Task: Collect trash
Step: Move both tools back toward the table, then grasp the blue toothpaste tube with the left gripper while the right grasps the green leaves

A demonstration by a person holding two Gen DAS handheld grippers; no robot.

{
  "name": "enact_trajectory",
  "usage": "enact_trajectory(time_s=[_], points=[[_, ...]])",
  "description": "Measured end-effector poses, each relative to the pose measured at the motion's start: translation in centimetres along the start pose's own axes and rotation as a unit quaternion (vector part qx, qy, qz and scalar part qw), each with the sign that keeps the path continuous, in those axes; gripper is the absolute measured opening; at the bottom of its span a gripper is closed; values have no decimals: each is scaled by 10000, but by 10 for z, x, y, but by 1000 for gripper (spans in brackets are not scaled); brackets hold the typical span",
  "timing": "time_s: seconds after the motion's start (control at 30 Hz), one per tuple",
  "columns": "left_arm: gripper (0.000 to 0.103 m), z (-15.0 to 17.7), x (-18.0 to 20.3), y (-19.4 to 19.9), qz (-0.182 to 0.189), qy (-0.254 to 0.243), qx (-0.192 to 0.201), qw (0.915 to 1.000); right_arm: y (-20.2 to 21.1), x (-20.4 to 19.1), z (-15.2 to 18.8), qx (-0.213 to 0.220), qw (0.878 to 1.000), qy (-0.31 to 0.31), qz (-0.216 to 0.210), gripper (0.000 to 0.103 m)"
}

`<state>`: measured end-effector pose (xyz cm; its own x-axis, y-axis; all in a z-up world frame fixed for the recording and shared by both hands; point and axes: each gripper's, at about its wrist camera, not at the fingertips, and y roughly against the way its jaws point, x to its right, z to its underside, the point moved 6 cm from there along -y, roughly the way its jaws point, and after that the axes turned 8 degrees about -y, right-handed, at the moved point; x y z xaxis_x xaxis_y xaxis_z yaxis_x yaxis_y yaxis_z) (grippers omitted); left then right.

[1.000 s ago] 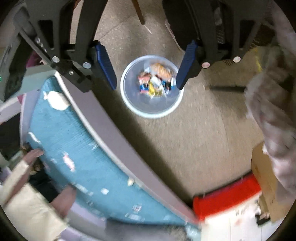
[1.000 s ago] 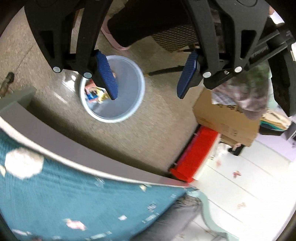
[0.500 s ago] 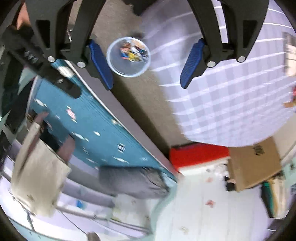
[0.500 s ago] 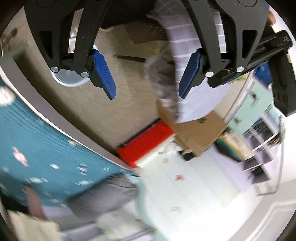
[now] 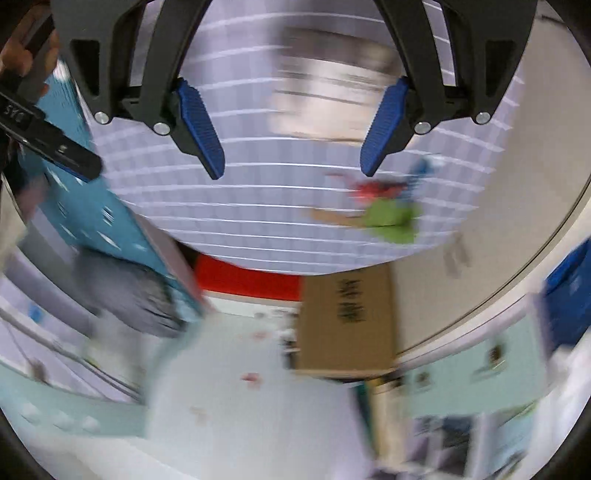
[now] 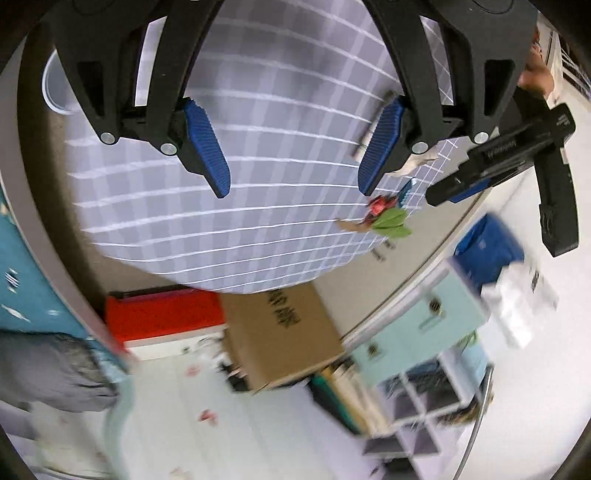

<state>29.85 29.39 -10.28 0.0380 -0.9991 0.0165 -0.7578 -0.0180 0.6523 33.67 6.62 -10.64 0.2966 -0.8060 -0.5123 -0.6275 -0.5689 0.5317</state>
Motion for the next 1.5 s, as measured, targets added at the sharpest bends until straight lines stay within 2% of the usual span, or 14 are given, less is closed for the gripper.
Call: enact_trajectory(time_s=[0.17,0.3,0.4,0.57,0.67,0.73,0.8,1.07,1.17,1.2,1.23,1.27,1.37,1.5], points=[[74,9,-88,-33,-225,564,-349,9975,-75,-48,-1,-489,9984,248,-116,71],[71,17,-119,-60,-202,544,-556,9968,-119,-75,-4,-713,9970,231,-197,71],[59,23,-121,-77,-153,386,-722,9965,-149,-99,-5,-835,9958,288,-251,73],[53,24,-132,-106,-213,-61,-909,9956,-183,-124,-2,-986,9939,405,-297,73],[41,24,-131,-119,-133,-187,-1074,9939,-199,-134,0,-1047,9931,468,-259,75],[31,22,-133,-119,-252,-265,-1033,9940,-211,-141,0,-1079,9924,557,-176,76],[17,21,-134,-120,-147,-182,-1018,9945,-224,-148,0,-1093,9922,586,-100,78],[12,24,-136,-119,-151,-226,-1032,9943,-271,-156,-1,-1348,9902,347,85,79],[11,25,-141,-117,-154,-94,-1069,9941,-288,-156,6,-1616,9862,346,72,78],[10,25,-142,-117,-130,-61,-1067,9942,-292,-155,9,-1689,9849,371,112,77],[10,26,-143,-117,-126,-43,-1065,9942,-293,-156,10,-1645,9852,456,129,63],[10,26,-144,-116,-138,-25,-1063,9942,-294,-160,13,-1725,9836,532,24,38],[9,28,-148,-114,-177,135,-1060,9941,-292,-164,21,-1940,9786,675,-121,22],[8,24,-154,-107,-294,329,-920,9948,-273,-164,14,-1645,9826,841,-169,19]])
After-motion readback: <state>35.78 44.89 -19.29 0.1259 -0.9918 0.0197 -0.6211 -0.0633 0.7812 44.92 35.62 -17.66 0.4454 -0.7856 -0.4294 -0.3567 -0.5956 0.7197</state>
